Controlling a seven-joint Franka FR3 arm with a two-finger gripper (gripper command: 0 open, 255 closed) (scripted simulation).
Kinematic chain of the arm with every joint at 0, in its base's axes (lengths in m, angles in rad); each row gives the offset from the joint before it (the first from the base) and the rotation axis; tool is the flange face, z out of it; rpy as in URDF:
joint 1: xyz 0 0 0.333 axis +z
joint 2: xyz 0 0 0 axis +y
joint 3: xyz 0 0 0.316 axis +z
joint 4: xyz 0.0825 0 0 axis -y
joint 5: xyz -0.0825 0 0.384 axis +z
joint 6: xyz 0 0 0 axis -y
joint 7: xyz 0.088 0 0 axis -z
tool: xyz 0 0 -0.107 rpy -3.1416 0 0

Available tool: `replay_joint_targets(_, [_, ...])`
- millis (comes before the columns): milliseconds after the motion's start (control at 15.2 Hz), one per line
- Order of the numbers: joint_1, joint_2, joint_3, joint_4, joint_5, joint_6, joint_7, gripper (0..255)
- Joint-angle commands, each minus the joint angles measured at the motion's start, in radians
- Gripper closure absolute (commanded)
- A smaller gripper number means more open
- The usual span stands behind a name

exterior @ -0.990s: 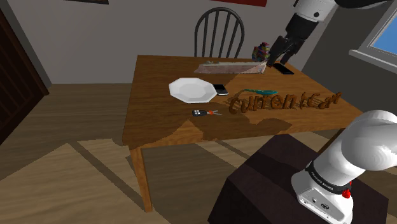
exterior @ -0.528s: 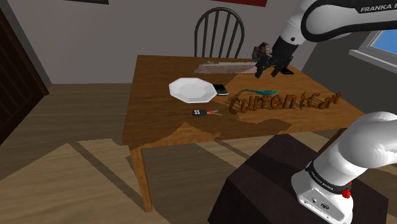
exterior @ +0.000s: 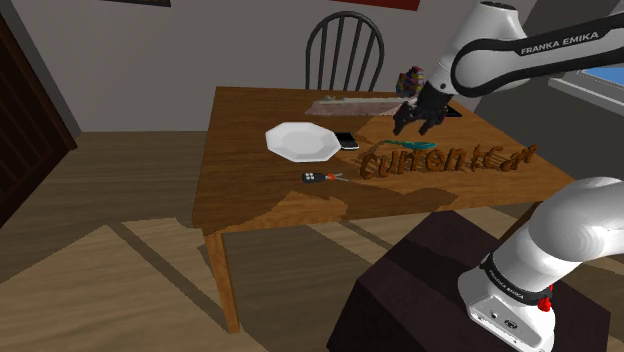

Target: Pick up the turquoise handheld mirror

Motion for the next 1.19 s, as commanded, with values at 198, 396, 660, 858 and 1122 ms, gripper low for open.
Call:
replay_joint_targets(198, [0.000, 0.030, 0.002, -0.046, 0.000, 0.077, 0.002, 0])
replay_joint_targets(396, [-0.001, 0.028, 0.000, -0.048, 0.000, 0.077, 0.000, 255])
replay_joint_targets(660, [-0.001, 0.028, 0.000, -0.048, 0.000, 0.076, 0.000, 255])
replay_joint_targets(858, [-0.001, 0.028, 0.000, -0.047, 0.000, 0.076, 0.000, 255])
replay_joint_targets(1122, [0.000, 0.008, 0.001, -0.019, 0.000, 0.028, 0.002, 255])
